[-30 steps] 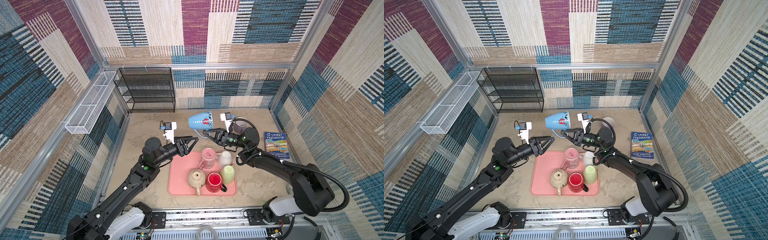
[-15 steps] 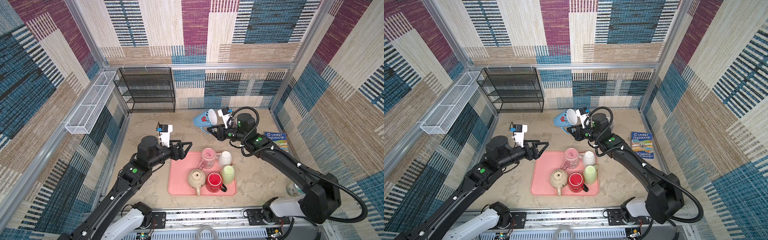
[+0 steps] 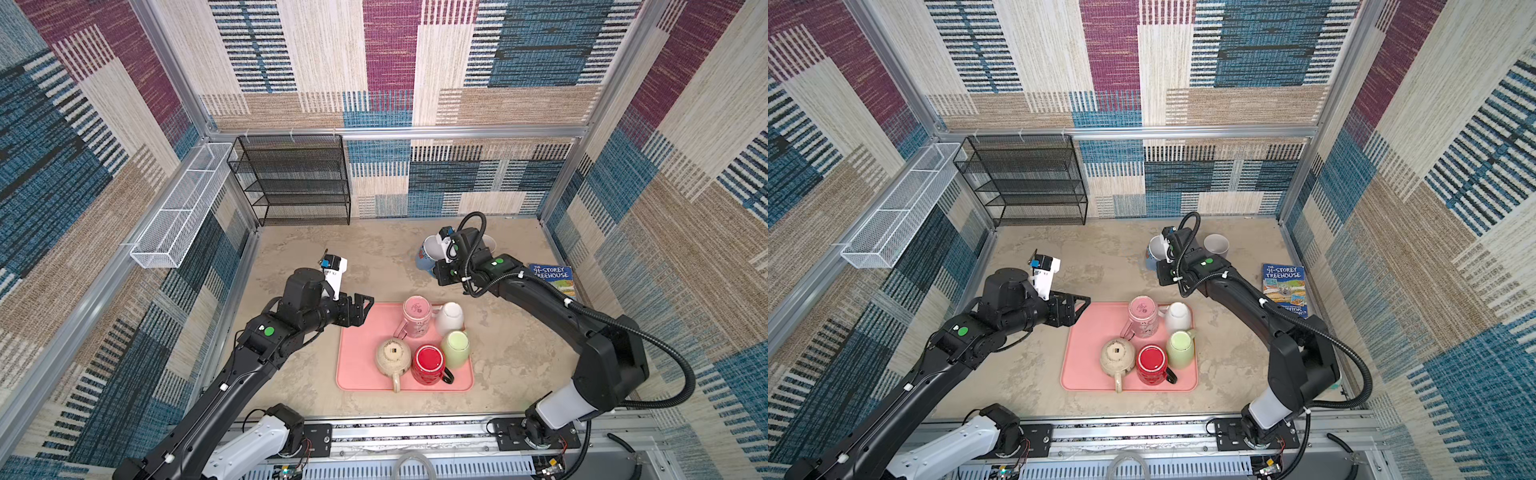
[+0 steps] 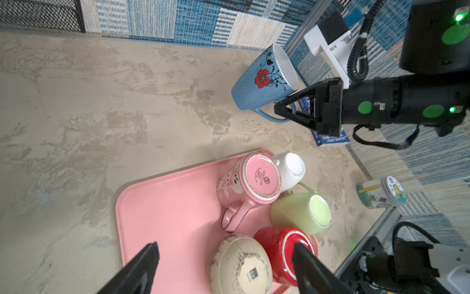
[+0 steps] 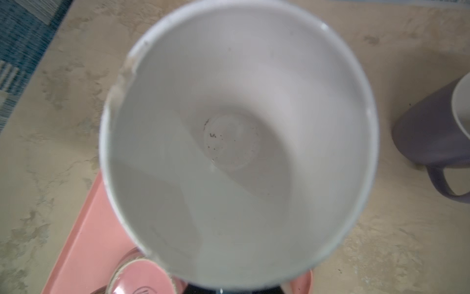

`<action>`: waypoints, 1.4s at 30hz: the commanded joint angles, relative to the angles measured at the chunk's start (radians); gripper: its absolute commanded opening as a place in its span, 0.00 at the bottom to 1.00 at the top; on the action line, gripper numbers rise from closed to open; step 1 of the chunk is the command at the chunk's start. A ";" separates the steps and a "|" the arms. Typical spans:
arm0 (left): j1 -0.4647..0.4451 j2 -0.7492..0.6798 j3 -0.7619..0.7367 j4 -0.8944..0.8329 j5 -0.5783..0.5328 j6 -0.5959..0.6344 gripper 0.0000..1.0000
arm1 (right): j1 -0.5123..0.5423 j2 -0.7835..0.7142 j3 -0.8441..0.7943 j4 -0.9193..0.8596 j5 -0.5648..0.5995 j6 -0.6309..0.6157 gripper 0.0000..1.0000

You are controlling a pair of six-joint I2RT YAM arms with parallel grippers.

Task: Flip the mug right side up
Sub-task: 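Carry the light blue mug beyond the tray with the right gripper while the left withdraws, then lower the light blue mug upright beside the lavender mug with the right gripper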

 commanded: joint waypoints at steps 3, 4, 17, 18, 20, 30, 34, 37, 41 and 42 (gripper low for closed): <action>0.000 0.033 0.005 -0.073 -0.055 0.083 0.87 | -0.046 0.070 0.062 -0.012 0.093 -0.035 0.00; 0.001 0.044 0.005 -0.077 -0.060 0.090 0.87 | -0.060 0.086 0.071 -0.022 0.096 -0.039 0.00; 0.000 0.127 -0.004 -0.092 -0.111 0.137 0.87 | -0.153 0.257 0.198 -0.092 0.183 -0.070 0.00; 0.000 0.130 -0.006 -0.092 -0.113 0.140 0.87 | -0.157 0.273 0.210 -0.102 0.191 -0.071 0.00; 0.000 0.131 -0.008 -0.093 -0.115 0.139 0.87 | -0.163 0.295 0.228 -0.112 0.198 -0.074 0.00; 0.002 0.130 -0.011 -0.093 -0.116 0.137 0.87 | -0.178 0.384 0.293 -0.139 0.235 -0.078 0.00; 0.005 0.129 -0.008 -0.095 -0.114 0.144 0.87 | -0.184 0.415 0.350 -0.157 0.238 -0.080 0.00; 0.006 0.127 -0.011 -0.094 -0.112 0.142 0.87 | -0.188 0.430 0.364 -0.162 0.244 -0.081 0.00; 0.008 0.124 -0.011 -0.096 -0.114 0.144 0.86 | -0.189 0.443 0.379 -0.168 0.251 -0.082 0.00; 0.008 0.124 -0.011 -0.095 -0.114 0.143 0.86 | -0.190 0.448 0.383 -0.173 0.252 -0.081 0.00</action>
